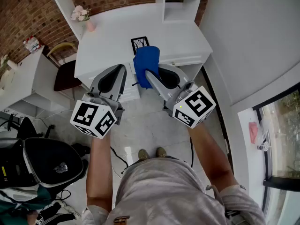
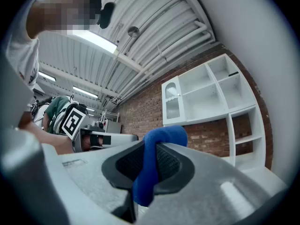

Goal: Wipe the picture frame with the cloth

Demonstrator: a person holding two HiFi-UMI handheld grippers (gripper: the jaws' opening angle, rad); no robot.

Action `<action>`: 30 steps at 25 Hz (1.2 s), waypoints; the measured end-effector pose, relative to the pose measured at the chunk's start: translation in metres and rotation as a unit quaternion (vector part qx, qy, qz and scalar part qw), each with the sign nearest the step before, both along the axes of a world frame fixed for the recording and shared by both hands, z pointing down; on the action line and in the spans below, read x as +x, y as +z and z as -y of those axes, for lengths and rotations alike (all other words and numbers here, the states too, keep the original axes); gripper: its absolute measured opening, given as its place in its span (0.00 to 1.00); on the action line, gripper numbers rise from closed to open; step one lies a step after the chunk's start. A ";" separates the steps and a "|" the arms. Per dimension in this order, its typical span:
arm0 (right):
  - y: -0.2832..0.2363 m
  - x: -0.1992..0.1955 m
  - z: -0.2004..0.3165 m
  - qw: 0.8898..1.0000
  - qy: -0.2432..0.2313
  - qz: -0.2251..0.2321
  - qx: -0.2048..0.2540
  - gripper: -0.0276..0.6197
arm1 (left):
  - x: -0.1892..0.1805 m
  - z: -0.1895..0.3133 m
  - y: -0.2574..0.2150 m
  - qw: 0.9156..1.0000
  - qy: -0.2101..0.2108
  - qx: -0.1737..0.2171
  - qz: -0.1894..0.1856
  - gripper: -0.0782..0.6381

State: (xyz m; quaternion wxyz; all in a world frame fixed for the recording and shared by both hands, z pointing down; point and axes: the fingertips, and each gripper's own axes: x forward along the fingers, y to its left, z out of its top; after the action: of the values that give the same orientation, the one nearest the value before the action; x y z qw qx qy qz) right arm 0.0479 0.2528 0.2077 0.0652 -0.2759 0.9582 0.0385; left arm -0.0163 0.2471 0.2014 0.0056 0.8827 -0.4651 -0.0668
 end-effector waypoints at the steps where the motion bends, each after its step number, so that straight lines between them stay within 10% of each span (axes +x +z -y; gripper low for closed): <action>1: 0.000 0.001 0.001 1.000 0.000 -0.001 0.000 0.12 | 0.001 0.000 0.000 1.000 0.000 0.000 0.000 0.11; 30: 0.022 0.063 0.026 1.000 -0.006 -0.006 0.004 0.12 | 0.036 0.019 0.026 0.998 -0.051 -0.025 -0.003 0.11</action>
State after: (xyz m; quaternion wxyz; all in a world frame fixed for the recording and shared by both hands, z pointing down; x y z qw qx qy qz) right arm 0.1112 0.2266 0.2299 0.0605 -0.2695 0.9601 0.0436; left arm 0.0200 0.2276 0.2278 0.0254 0.8572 -0.5110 -0.0585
